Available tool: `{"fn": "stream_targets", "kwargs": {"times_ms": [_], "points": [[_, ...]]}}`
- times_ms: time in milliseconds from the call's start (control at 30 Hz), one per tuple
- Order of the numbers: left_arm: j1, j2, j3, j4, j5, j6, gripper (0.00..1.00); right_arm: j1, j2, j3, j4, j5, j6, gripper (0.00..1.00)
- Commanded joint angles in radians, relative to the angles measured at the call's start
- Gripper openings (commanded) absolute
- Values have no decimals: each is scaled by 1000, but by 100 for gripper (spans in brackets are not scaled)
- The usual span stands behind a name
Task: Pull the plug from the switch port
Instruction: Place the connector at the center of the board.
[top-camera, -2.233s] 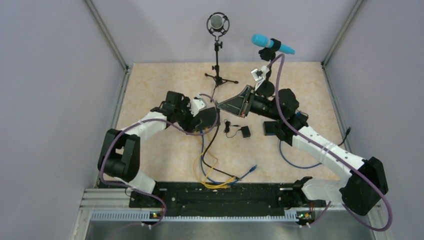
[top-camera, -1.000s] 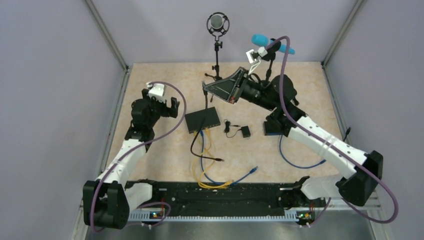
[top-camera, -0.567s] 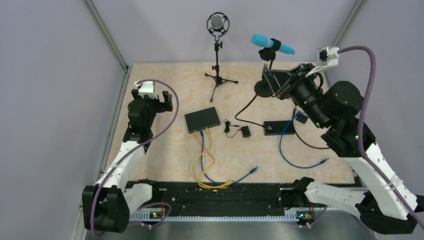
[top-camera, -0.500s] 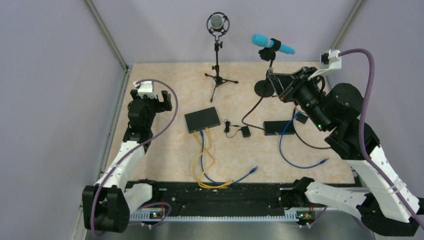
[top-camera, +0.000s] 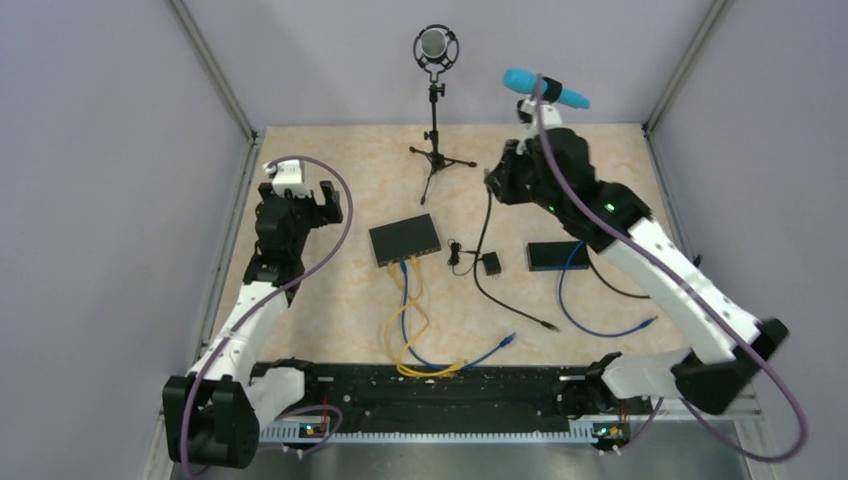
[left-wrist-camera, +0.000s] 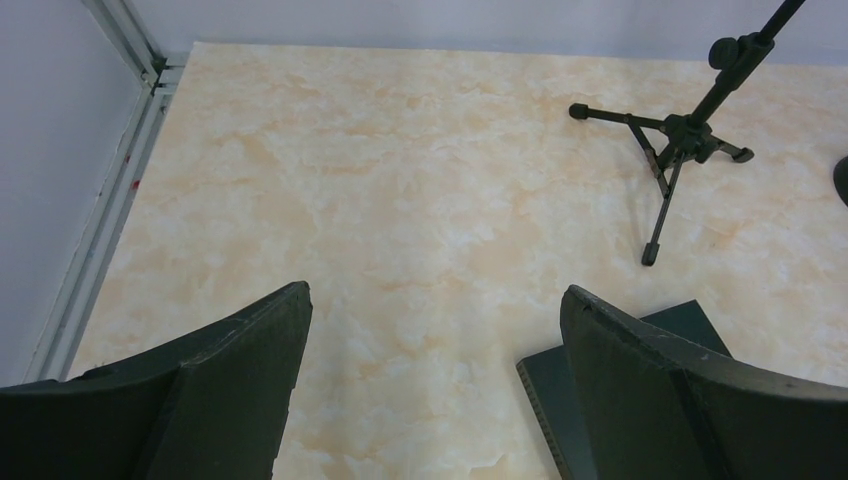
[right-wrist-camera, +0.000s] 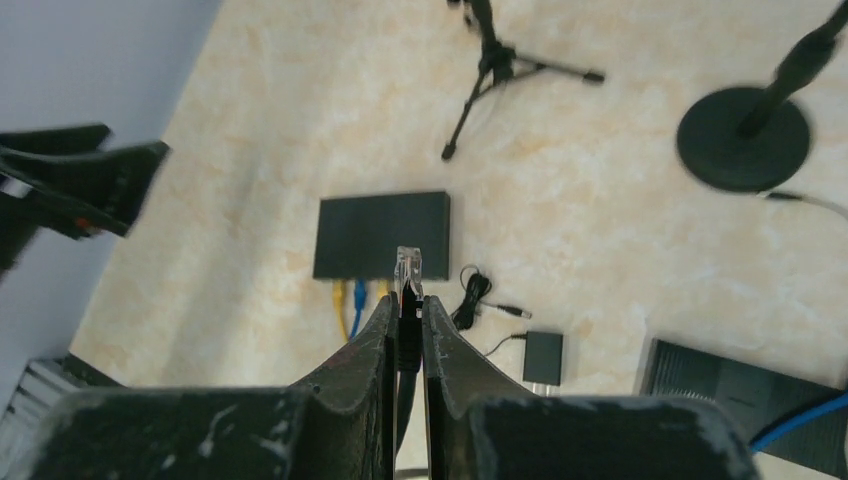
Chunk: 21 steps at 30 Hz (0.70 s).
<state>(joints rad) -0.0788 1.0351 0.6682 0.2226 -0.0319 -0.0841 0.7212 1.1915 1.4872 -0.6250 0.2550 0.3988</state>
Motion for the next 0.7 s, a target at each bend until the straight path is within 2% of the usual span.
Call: {"fn": "stream_targets", "kwargs": {"times_ms": [0,133,333,467,600,667], "points": [[5,-42,8,15,-33,6,99,-114,212,5,-13,-339,37,0],[8,-13,30,38,-9,-26,99,-118,310,-78,82,-429,62,0],[8,-13,92,-83,59,-19,99,-165,298,-156,185,-453,75,0],[8,-56,104,-182,81,14,99,-247,316,-206,288,-582,112,0],[9,-102,93,-273,72,56,99,-276,386,-246,389,-691,171,0],[8,-121,84,-303,70,74,99,-277,410,-237,394,-645,162,0]]}}
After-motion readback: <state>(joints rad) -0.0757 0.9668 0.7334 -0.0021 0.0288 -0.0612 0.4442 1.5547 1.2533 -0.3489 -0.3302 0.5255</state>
